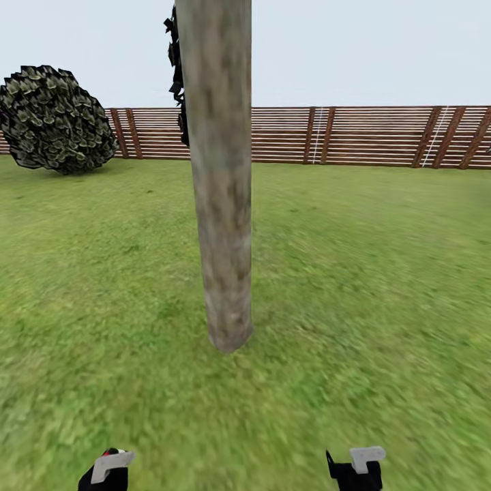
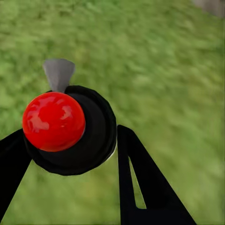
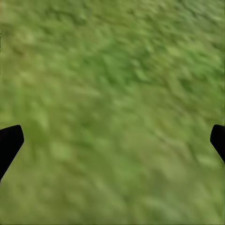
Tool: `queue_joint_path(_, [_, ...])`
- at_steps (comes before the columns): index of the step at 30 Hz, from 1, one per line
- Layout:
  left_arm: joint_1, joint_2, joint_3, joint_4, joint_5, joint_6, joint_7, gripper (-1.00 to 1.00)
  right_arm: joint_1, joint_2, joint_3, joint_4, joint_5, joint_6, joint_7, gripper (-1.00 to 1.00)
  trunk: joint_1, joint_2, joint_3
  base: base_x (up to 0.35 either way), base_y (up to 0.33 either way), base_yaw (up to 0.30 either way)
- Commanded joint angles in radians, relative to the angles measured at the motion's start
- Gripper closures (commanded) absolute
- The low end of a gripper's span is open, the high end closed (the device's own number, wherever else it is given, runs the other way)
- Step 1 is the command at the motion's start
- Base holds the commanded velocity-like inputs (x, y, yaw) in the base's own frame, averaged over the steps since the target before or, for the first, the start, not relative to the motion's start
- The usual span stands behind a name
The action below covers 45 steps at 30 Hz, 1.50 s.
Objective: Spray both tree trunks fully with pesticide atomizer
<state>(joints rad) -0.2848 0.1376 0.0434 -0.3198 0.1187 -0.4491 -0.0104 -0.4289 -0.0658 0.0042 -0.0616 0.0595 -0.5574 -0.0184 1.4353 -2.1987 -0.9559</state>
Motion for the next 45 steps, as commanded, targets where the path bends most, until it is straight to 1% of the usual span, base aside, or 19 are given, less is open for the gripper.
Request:
queue_joint_path(1, [-0.001,0.001,-0.003,0.000,0.004,-0.003,-0.001,1.00,-0.001,0.000,0.001,0.000,0.006,-0.003,-0.001,-1.00,0.000,0.000,-0.001,0.021,0.000,0.000])
queue_joint_path(5, [-0.007,0.006,-0.013,0.003,-0.023,0.003,-0.025,1.00,-0.001,-0.003,0.006,-0.003,0.010,-0.001,0.001,-1.00,0.000,0.000,-0.001,0.007,0.000,0.000])
queue_joint_path(9, [-0.013,0.075,-0.012,0.003,-0.136,0.014,-0.295,1.00,-0.001,-0.014,0.100,-0.013,0.060,0.000,0.004,-1.00,0.000,0.000,-0.001,0.000,0.000,0.000])
queue_joint_path(10, [-0.054,0.113,-0.012,0.001,-0.225,0.046,-0.484,1.00,-0.001,-0.016,0.184,-0.089,0.135,0.003,0.005,-1.00,0.000,0.000,-0.001,0.000,0.000,0.000])
queue_joint_path(13, [-0.136,0.130,-0.012,0.001,-0.335,0.120,-0.615,1.00,-0.001,-0.017,0.231,-0.174,0.233,0.040,0.064,-1.00,0.000,0.000,-0.001,0.000,0.000,0.000])
queue_joint_path(14, [-0.159,0.131,-0.011,0.000,-0.377,0.144,-0.657,1.00,-0.001,-0.017,0.238,-0.198,0.268,0.067,0.116,-1.00,0.000,0.000,-0.001,0.000,0.000,0.000])
queue_joint_path(15, [-0.192,0.131,-0.011,0.000,-0.440,0.173,-0.716,1.00,-0.001,-0.017,0.243,-0.235,0.314,0.114,0.213,-1.00,0.000,0.000,-0.001,0.000,0.000,0.000])
queue_joint_path(16, [-0.204,0.131,-0.011,0.000,-0.460,0.180,-0.735,1.00,-0.002,-0.017,0.244,-0.248,0.326,0.128,0.249,-1.00,0.000,0.000,-0.001,0.000,0.000,0.000])
queue_joint_path(17, [-0.251,0.130,-0.011,-0.001,-0.531,0.203,-0.803,1.00,-0.009,-0.017,0.246,-0.297,0.357,0.173,0.389,-1.00,0.000,0.000,-0.001,0.000,0.000,0.000])
queue_joint_path(19, [-0.297,0.127,-0.011,0.000,-0.591,0.219,-0.875,1.00,-0.018,-0.018,0.247,-0.351,0.371,0.194,0.505,-1.00,0.000,0.000,-0.001,0.000,0.000,0.000])
queue_joint_path(21, [-0.327,0.126,-0.011,0.000,-0.631,0.235,-0.936,1.00,-0.026,-0.018,0.248,-0.388,0.376,0.205,0.575,-1.00,0.000,0.000,-0.001,0.000,0.000,0.000])
queue_joint_path(23, [-0.372,0.121,-0.011,-0.001,-0.699,0.268,-1.041,1.00,-0.037,-0.018,0.249,-0.435,0.383,0.227,0.674,-1.00,0.000,0.000,-0.001,0.000,0.000,0.000])
queue_joint_path(27, [-0.418,0.115,-0.011,-0.013,-0.782,0.287,-1.132,1.00,-0.069,-0.018,0.248,-0.462,0.393,0.250,0.796,-1.00,0.000,0.000,-0.001,0.000,0.000,0.000])
queue_joint_path(28, [-0.427,0.103,-0.011,-0.043,-0.820,0.295,-1.164,1.00,-0.078,-0.018,0.248,-0.466,0.394,0.254,0.838,-1.00,0.000,0.000,-0.001,0.000,0.000,0.000])
queue_joint_path(29, [-0.431,0.088,-0.010,-0.069,-0.854,0.318,-1.226,1.00,-0.081,-0.017,0.248,-0.469,0.394,0.256,0.857,-1.00,0.000,0.000,-0.001,0.000,0.000,0.000])
queue_joint_path(33, [-0.430,0.067,-0.011,-0.074,-0.864,0.324,-1.243,1.00,-0.082,-0.014,0.250,-0.469,0.396,0.256,0.860,-1.00,0.000,0.000,-0.001,0.000,0.000,0.000])
queue_joint_path(36, [-0.430,0.047,-0.017,-0.074,-0.885,0.326,-1.248,1.00,-0.082,-0.007,0.251,-0.485,0.416,0.256,0.861,-1.00,0.000,0.000,-0.001,0.000,0.000,0.000])
queue_joint_path(37, [-0.430,0.040,-0.018,-0.074,-0.892,0.326,-1.249,1.00,-0.082,-0.005,0.251,-0.498,0.423,0.256,0.862,1.00,0.000,0.000,-0.001,0.000,0.000,0.000])
queue_joint_path(45, [-0.430,-0.026,-0.022,-0.074,-0.966,0.326,-1.250,1.00,-0.082,0.000,0.252,-0.566,0.447,0.256,0.923,1.00,0.000,0.000,-0.001,0.000,0.000,0.000])
